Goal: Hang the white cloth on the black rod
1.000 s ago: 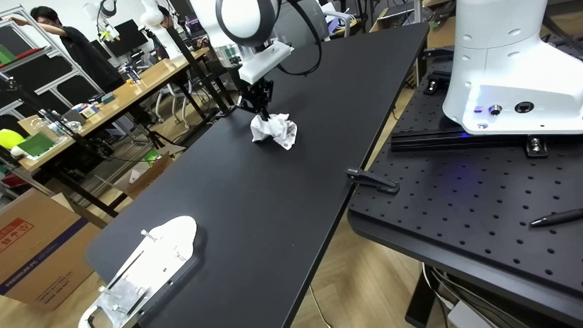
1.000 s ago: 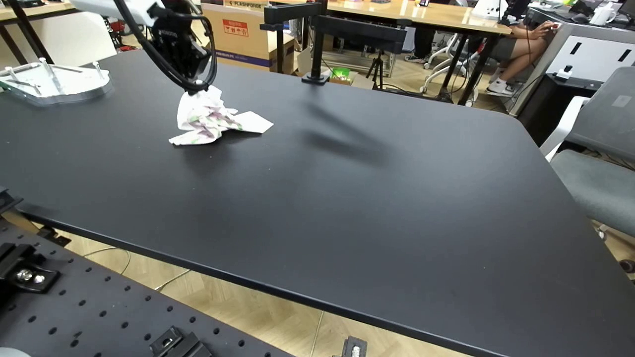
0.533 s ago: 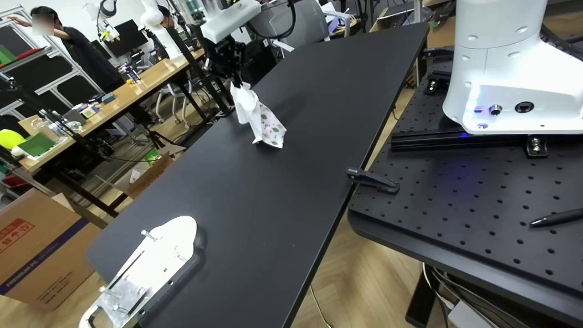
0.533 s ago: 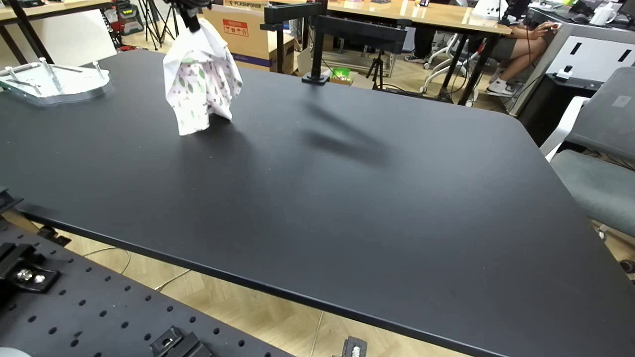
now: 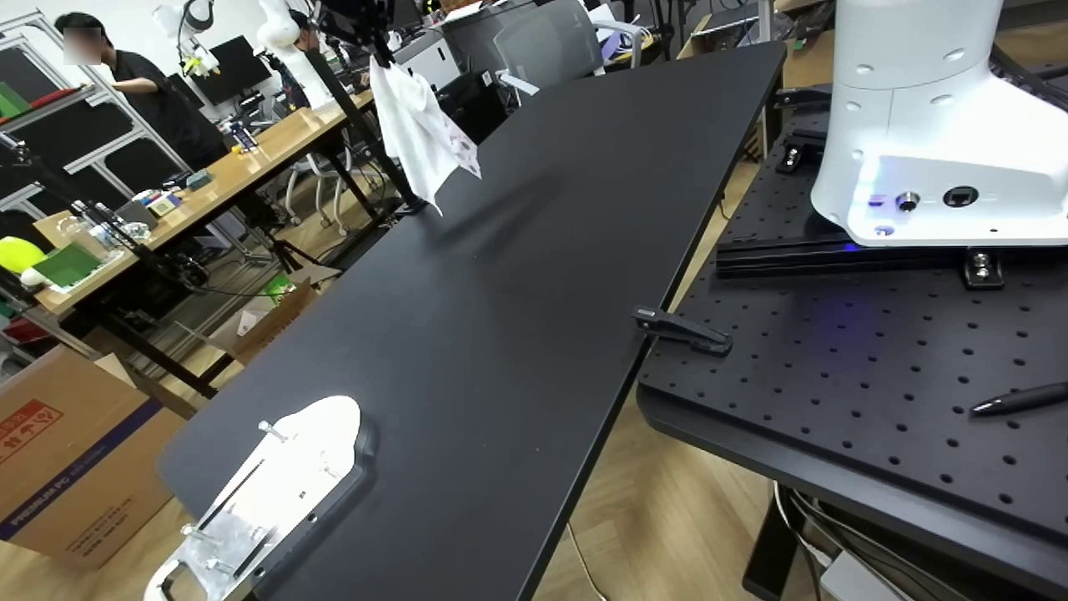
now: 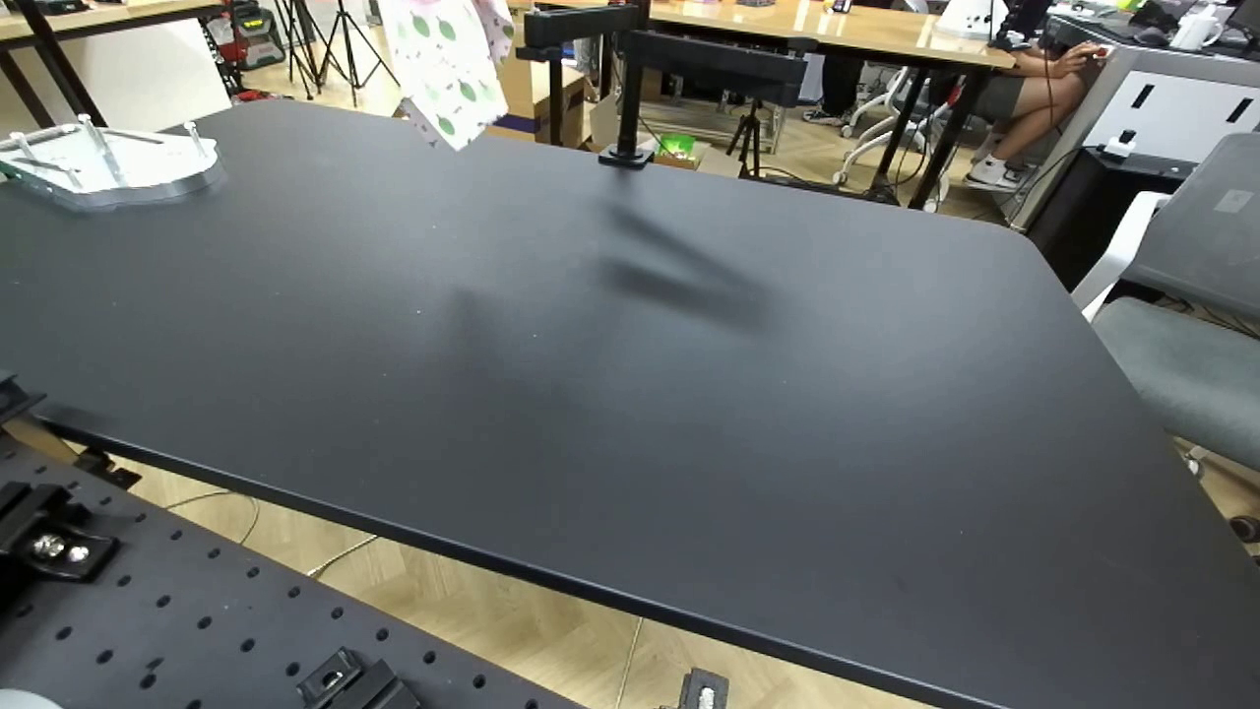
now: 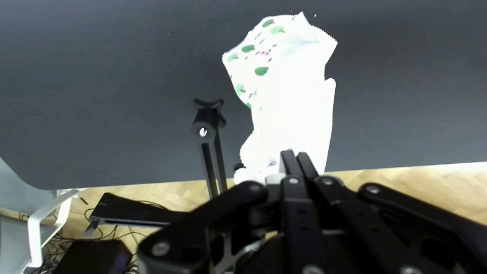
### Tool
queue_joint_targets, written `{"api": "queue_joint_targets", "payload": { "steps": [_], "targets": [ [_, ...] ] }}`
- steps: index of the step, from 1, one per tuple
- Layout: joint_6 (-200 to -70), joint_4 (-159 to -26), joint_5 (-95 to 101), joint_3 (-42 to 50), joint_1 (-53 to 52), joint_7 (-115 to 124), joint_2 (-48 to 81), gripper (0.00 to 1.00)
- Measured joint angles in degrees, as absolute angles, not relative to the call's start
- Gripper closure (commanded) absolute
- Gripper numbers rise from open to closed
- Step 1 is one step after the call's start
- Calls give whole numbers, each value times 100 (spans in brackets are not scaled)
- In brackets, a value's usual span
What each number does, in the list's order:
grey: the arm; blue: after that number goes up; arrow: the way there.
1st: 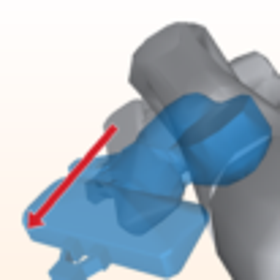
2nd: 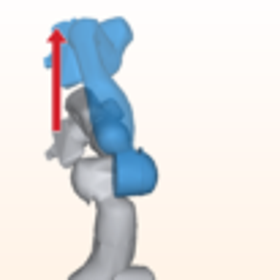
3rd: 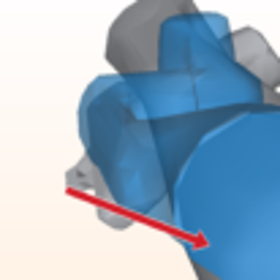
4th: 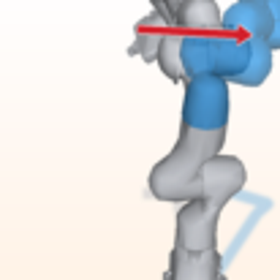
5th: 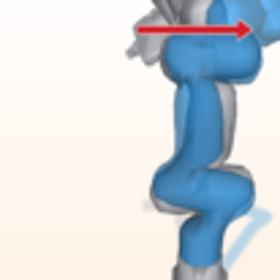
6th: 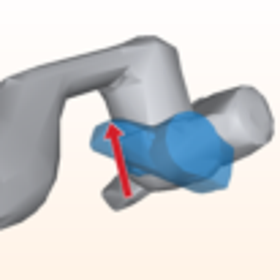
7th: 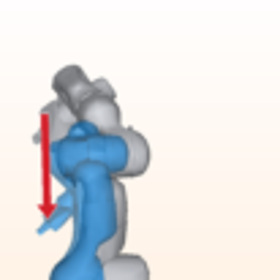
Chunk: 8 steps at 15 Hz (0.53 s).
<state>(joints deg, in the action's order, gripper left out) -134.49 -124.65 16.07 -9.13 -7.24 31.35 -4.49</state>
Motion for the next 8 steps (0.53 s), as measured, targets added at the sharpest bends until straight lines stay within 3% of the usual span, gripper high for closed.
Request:
{"api": "queue_joint_targets", "payload": {
  "steps": [8],
  "targets": [
    [-12944, -11378, 1847, -717, -341, 3138, -275, 99]
  ]
}}
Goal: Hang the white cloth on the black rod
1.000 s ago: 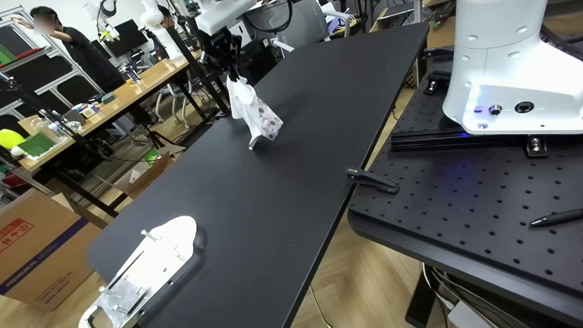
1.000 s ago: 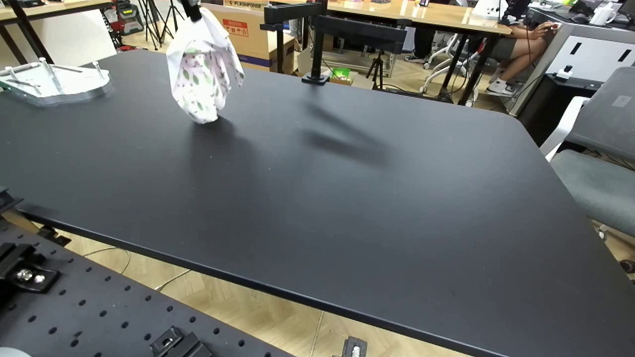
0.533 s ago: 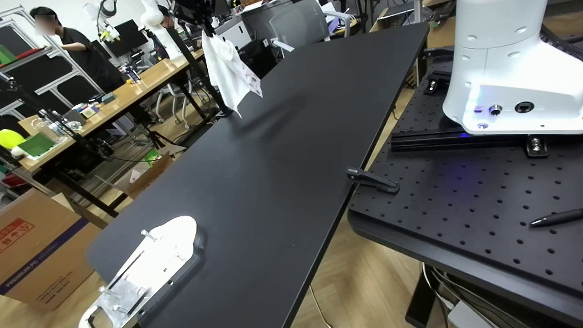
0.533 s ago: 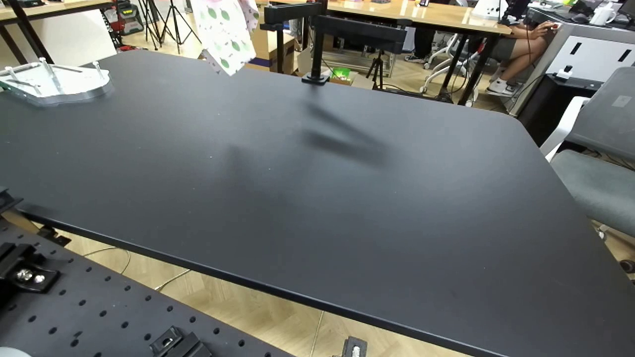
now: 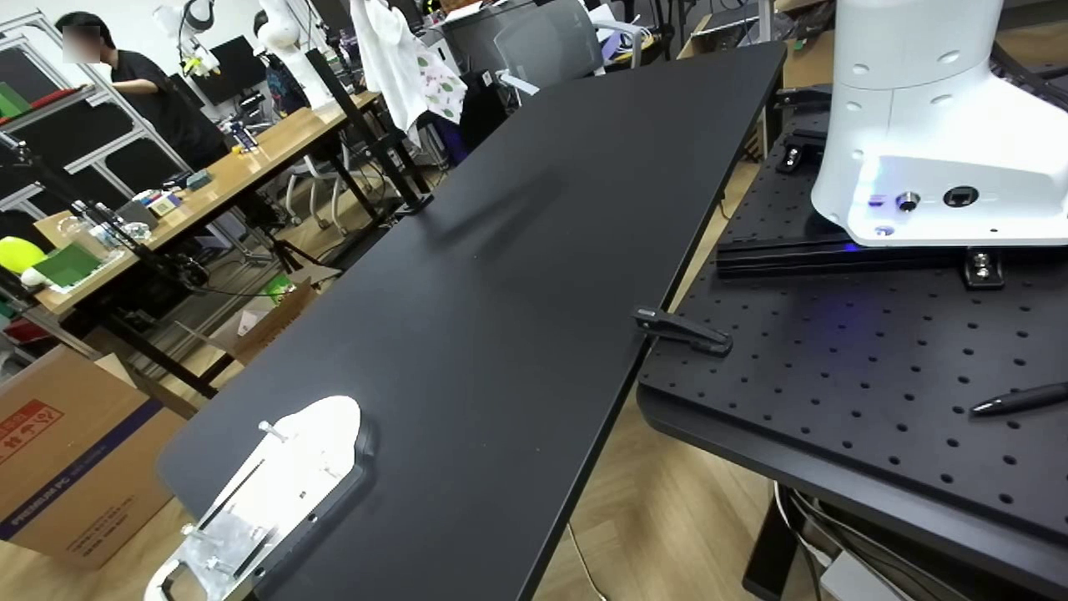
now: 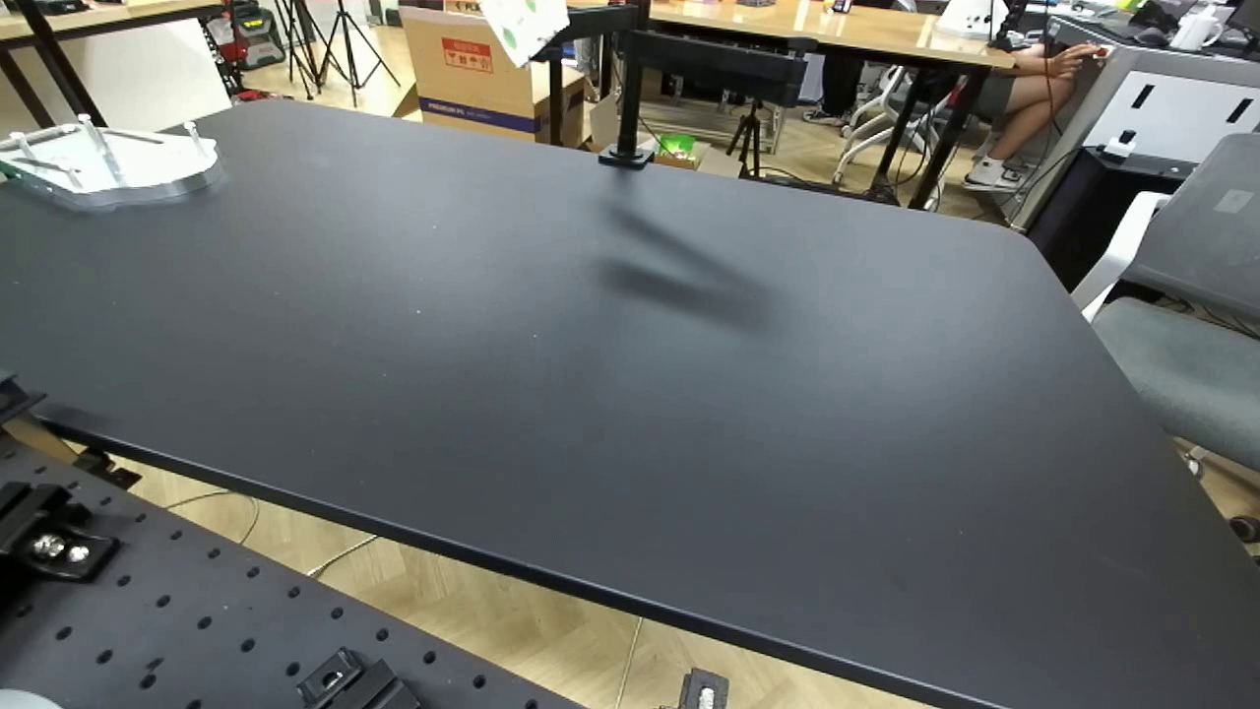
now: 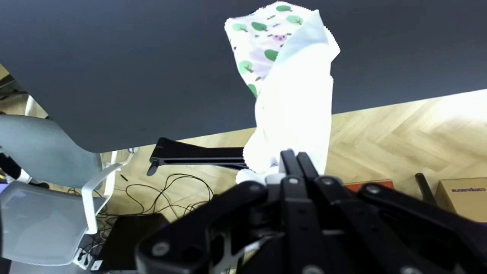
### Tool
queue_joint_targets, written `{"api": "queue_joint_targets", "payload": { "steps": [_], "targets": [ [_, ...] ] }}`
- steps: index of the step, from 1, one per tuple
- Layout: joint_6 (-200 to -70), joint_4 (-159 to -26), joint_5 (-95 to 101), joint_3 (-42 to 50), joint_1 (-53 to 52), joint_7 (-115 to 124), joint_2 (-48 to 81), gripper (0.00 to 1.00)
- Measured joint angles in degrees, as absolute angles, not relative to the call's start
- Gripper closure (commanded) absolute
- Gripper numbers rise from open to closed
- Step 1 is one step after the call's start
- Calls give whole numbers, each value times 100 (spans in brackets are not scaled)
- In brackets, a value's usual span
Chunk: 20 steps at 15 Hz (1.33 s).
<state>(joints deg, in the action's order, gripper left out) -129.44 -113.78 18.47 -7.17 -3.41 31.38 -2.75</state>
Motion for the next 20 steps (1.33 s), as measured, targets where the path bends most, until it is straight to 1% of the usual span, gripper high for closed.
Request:
{"api": "queue_joint_targets", "payload": {
  "steps": [7, 19, 20],
  "targets": [
    [-12965, -11424, 1800, -505, -256, 3137, 57, 99],
    [-12990, -12010, 1675, -401, -305, 3133, 332, 99],
    [-12990, -12031, 1661, -401, -312, 3131, 363, 73]
  ]
}}
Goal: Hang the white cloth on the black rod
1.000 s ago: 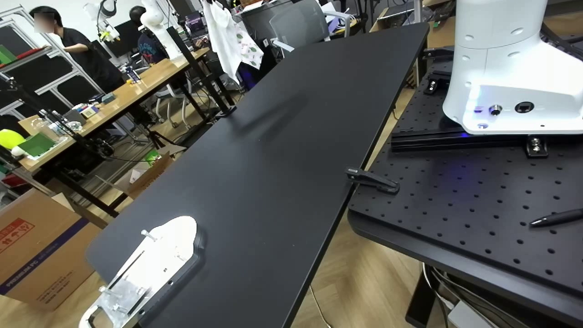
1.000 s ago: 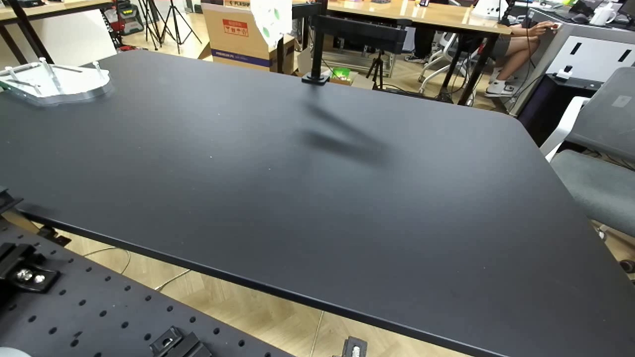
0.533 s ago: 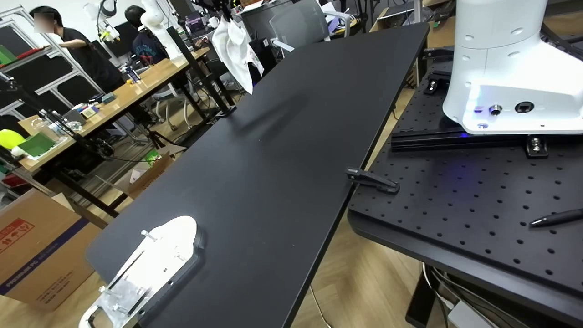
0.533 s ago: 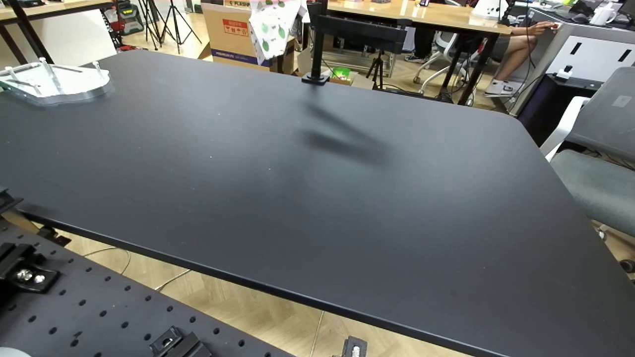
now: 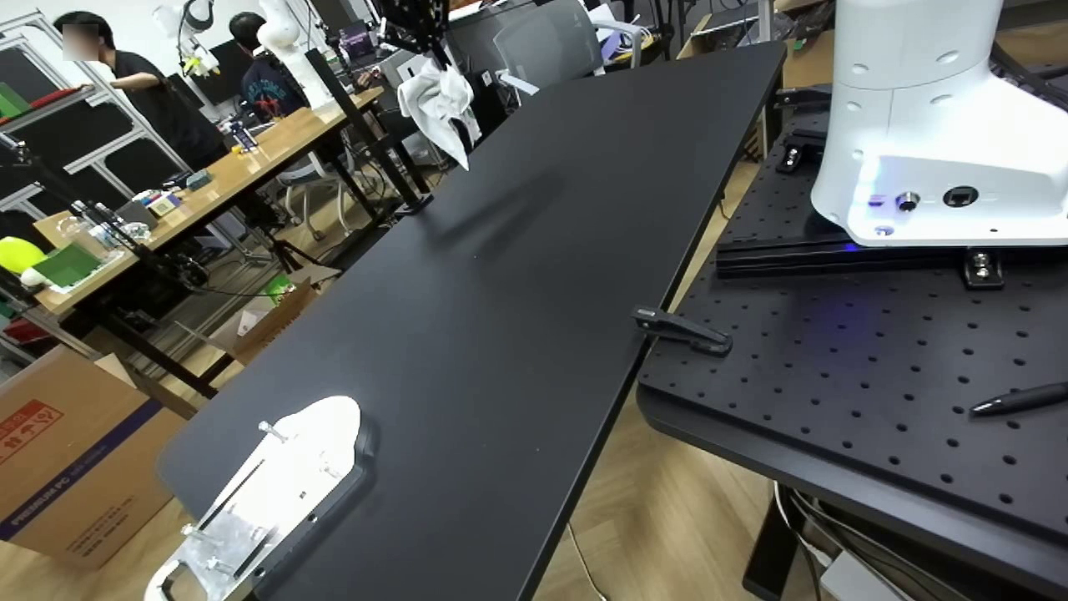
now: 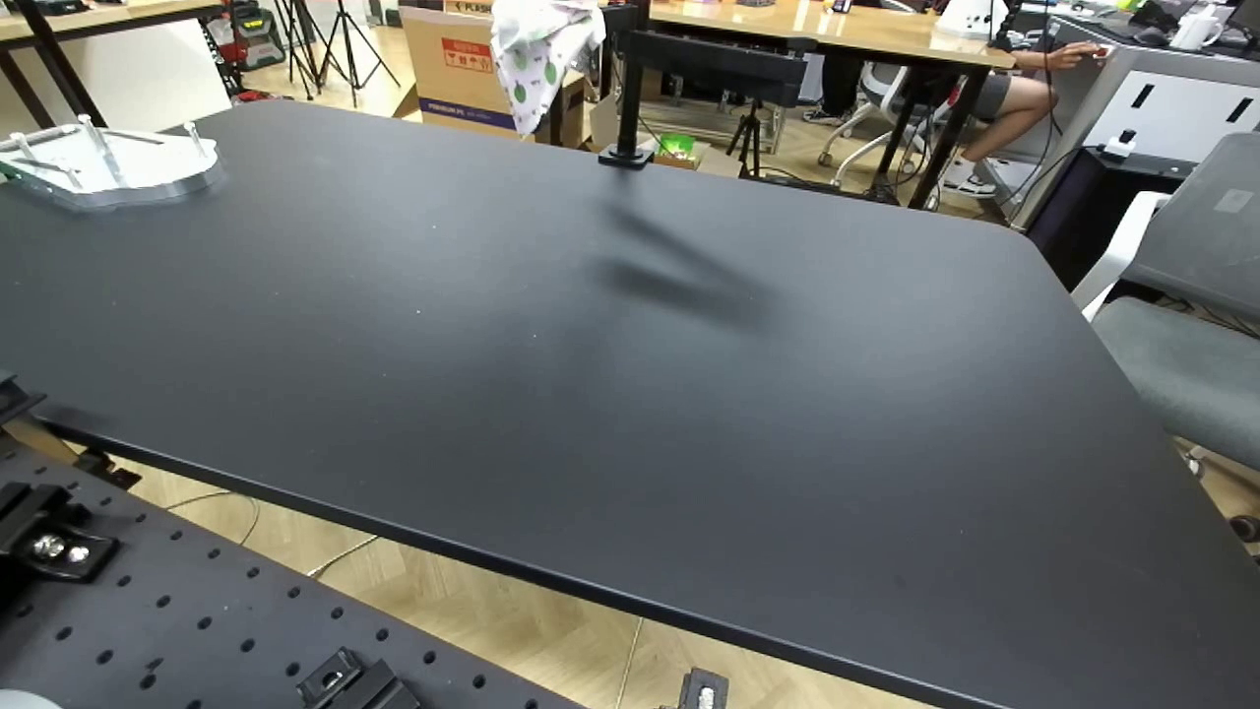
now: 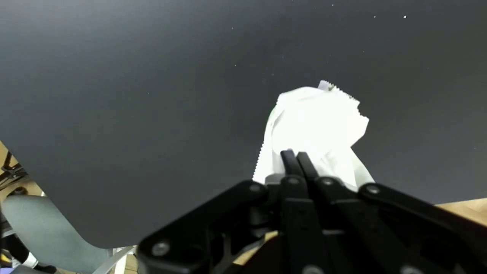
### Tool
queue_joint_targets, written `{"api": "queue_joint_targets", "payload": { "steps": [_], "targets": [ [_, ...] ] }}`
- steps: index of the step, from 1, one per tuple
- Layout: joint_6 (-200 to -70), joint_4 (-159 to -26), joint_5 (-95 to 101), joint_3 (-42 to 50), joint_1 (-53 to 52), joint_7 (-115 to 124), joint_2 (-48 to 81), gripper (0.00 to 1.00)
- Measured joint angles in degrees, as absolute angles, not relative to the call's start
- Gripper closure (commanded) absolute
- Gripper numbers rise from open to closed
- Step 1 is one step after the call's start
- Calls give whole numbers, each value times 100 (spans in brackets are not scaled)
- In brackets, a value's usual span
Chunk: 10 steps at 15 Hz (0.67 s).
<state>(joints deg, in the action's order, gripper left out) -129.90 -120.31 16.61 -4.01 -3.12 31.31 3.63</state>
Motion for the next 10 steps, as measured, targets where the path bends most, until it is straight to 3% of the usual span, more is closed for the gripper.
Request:
{"api": "queue_joint_targets", "payload": {
  "steps": [2, 10],
  "targets": [
    [-12990, -12062, 1610, -401, -316, 3126, 428, 66],
    [-13020, -12068, 1570, -412, -424, 3114, 404, 11]
  ]
}}
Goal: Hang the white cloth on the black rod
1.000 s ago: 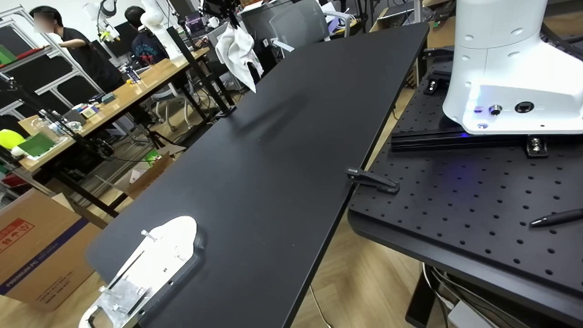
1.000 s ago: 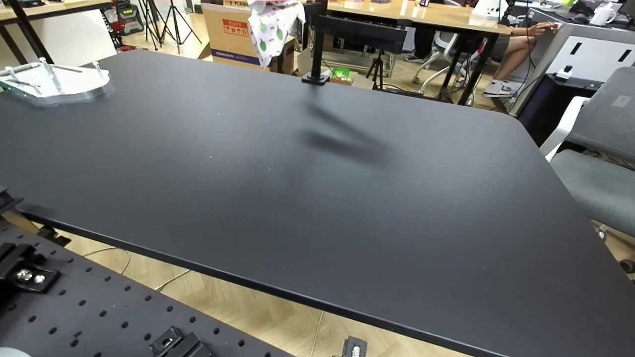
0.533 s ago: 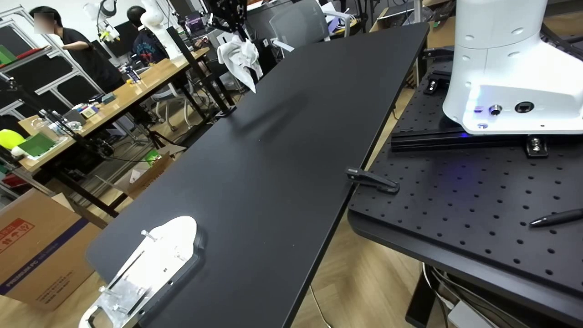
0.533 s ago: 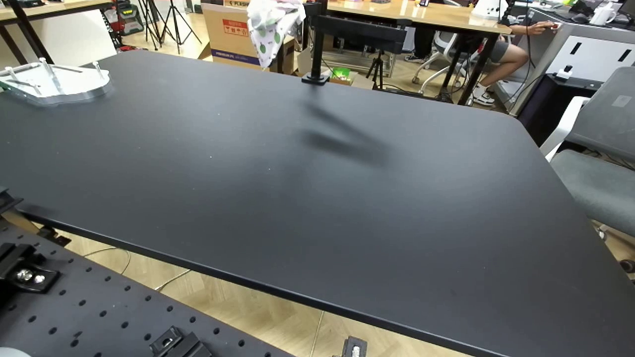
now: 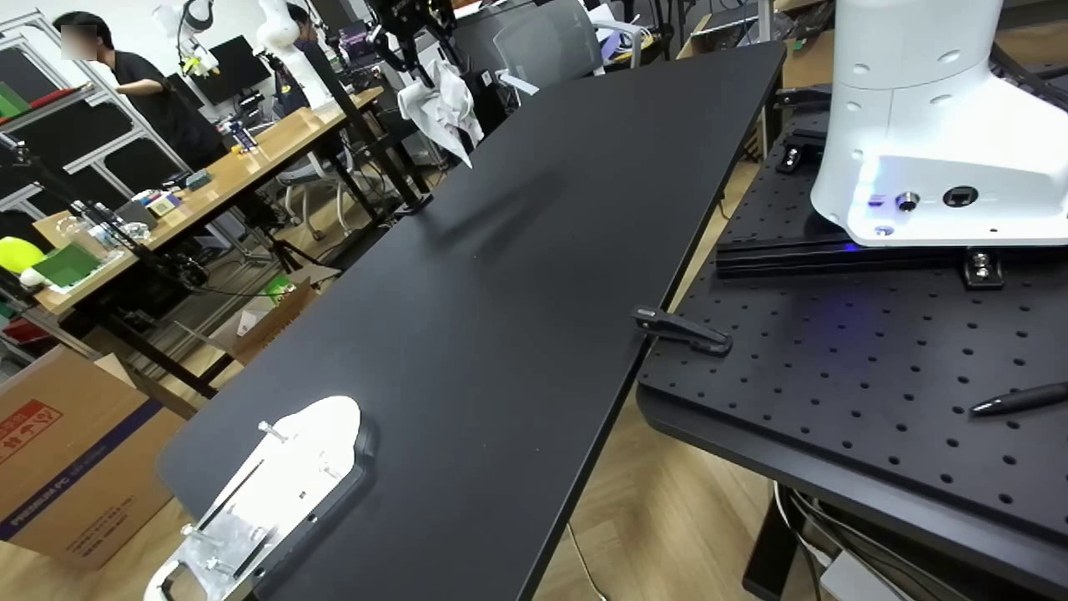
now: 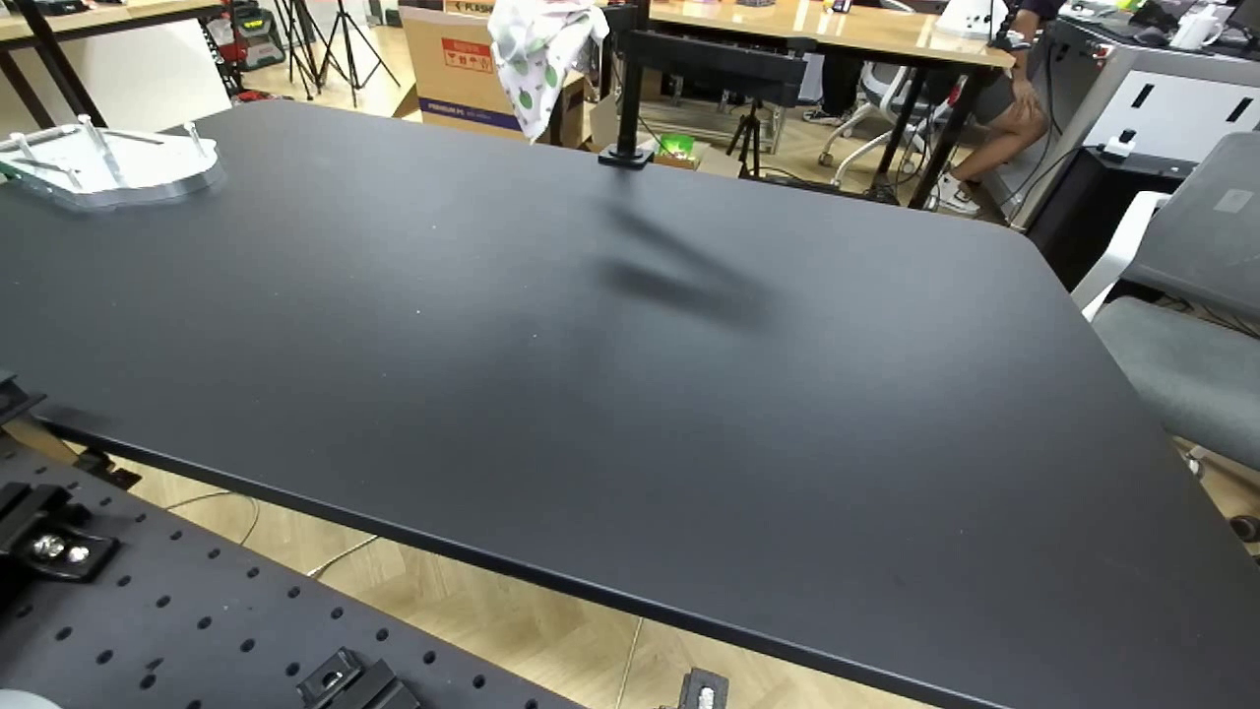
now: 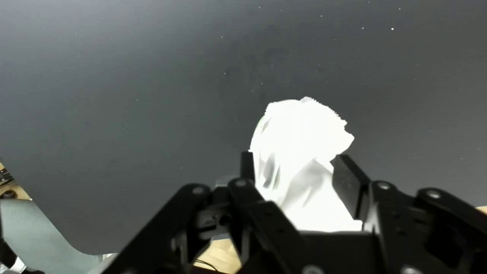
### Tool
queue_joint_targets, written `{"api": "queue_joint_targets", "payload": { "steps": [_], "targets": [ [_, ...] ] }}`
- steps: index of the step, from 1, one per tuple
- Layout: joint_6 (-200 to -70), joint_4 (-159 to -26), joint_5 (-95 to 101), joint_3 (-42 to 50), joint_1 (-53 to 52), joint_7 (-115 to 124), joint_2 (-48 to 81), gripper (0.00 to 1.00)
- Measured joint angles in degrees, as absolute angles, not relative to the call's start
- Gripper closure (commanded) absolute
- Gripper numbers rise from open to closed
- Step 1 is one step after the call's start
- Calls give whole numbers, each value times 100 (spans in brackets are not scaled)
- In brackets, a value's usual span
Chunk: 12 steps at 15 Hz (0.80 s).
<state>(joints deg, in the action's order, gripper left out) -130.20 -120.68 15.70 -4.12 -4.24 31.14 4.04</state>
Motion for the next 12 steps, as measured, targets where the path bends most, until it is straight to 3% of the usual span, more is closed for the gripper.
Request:
{"api": "queue_joint_targets", "payload": {
  "steps": [3, 12],
  "targets": [
    [-13005, -12071, 1570, -467, -558, 3115, 250, 0],
    [-12980, -12796, 700, -948, -924, 2913, -158, 0]
  ]
}}
